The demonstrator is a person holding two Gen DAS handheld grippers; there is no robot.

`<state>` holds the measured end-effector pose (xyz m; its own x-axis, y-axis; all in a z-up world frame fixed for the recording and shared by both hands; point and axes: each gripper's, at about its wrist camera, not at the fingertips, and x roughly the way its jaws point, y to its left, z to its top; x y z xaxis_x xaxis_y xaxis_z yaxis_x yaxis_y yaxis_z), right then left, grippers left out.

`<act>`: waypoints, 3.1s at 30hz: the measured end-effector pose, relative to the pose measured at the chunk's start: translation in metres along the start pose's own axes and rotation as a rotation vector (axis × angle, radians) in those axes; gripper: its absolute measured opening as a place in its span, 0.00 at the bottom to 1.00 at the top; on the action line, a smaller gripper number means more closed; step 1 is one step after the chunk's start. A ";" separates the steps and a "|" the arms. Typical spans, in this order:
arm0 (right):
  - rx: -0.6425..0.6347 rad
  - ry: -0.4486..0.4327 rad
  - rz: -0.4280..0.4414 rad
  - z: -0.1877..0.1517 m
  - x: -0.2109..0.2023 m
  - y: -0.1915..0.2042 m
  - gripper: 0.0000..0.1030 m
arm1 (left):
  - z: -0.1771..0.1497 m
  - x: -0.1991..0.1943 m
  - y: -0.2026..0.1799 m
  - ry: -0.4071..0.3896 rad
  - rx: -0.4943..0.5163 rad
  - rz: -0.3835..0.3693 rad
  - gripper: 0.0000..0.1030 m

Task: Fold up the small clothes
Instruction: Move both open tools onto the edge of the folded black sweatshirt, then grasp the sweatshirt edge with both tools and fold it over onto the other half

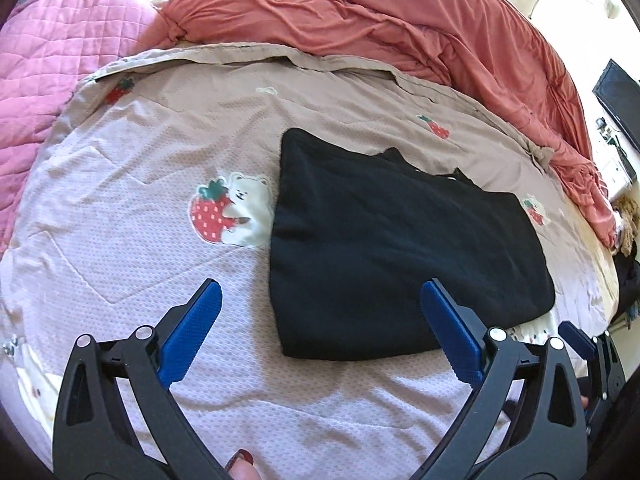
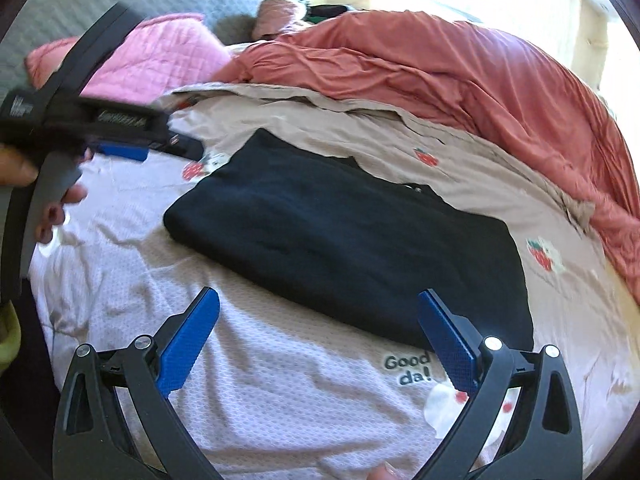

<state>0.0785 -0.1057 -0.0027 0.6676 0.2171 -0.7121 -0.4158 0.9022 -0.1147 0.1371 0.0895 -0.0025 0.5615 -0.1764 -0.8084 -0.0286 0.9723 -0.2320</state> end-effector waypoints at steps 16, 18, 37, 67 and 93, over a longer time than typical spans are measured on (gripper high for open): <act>-0.119 0.050 0.019 0.013 0.052 0.056 0.95 | 0.009 0.021 0.028 0.032 -0.028 0.073 0.91; -0.127 0.057 0.018 0.016 0.059 0.061 0.95 | 0.009 0.023 0.030 0.034 -0.029 0.080 0.91; -0.243 0.091 -0.041 0.016 0.109 0.090 0.95 | 0.015 0.049 0.051 0.068 -0.082 0.111 0.91; -0.112 -0.043 0.091 0.067 0.116 0.042 0.22 | 0.020 0.097 0.078 0.097 -0.434 -0.409 0.90; -0.064 -0.114 0.093 0.050 0.081 0.038 0.19 | 0.034 0.104 0.011 0.131 -0.333 -0.490 0.25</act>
<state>0.1479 -0.0354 -0.0300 0.6889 0.3430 -0.6385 -0.5149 0.8516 -0.0981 0.2233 0.0867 -0.0710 0.4688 -0.6297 -0.6194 -0.0615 0.6763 -0.7341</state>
